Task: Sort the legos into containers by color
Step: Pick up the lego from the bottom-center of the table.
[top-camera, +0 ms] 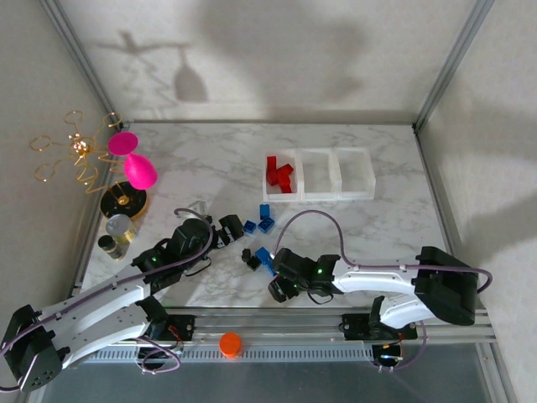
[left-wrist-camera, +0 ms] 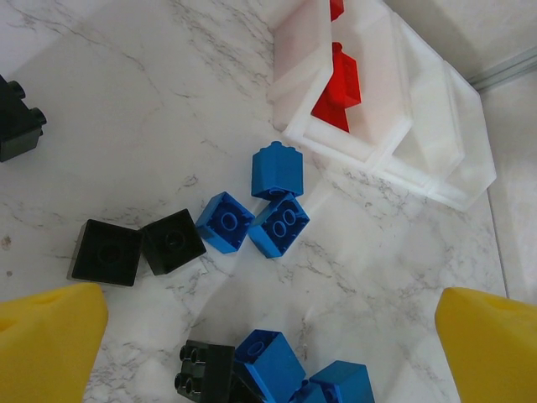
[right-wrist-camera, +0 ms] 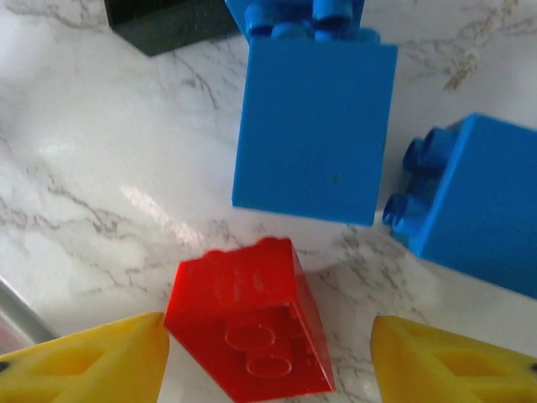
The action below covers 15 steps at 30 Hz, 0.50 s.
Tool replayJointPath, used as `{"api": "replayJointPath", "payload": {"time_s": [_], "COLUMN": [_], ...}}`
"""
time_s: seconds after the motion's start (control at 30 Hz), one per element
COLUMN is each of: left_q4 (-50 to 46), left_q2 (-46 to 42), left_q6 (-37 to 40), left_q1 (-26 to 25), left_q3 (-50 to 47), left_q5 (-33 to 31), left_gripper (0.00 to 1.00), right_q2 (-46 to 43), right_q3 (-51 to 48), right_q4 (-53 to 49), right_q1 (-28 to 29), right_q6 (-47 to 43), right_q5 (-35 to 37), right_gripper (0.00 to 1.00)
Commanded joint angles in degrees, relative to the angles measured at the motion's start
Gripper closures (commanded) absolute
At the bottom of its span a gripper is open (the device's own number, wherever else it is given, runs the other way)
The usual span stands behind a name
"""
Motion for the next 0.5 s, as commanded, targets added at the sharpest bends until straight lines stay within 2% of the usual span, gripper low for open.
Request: {"api": "replayJointPath", "payload": {"time_s": [0.0,0.33,0.47], "left_q4": [-0.2,2.2,3.2], "left_q2": [0.9,4.4,5.6], "left_q6": [0.6,1.9,1.9], "left_q1": [-0.4,-0.4,-0.4], "left_q3": [-0.3,1.4,1.9], "left_q5": [-1.6,-0.6,0.2], "left_gripper": [0.0,0.01,0.0], "right_q2": [1.7,3.8,3.2], "right_q3": [1.9,2.9,2.8], "right_q4": [0.9,0.1,0.2], "right_q1": [0.7,0.7,0.6], "right_q6": [-0.2,0.7,1.4], "right_q5": [2.2,4.5,4.9], "right_gripper": [0.4,0.61,0.73]}}
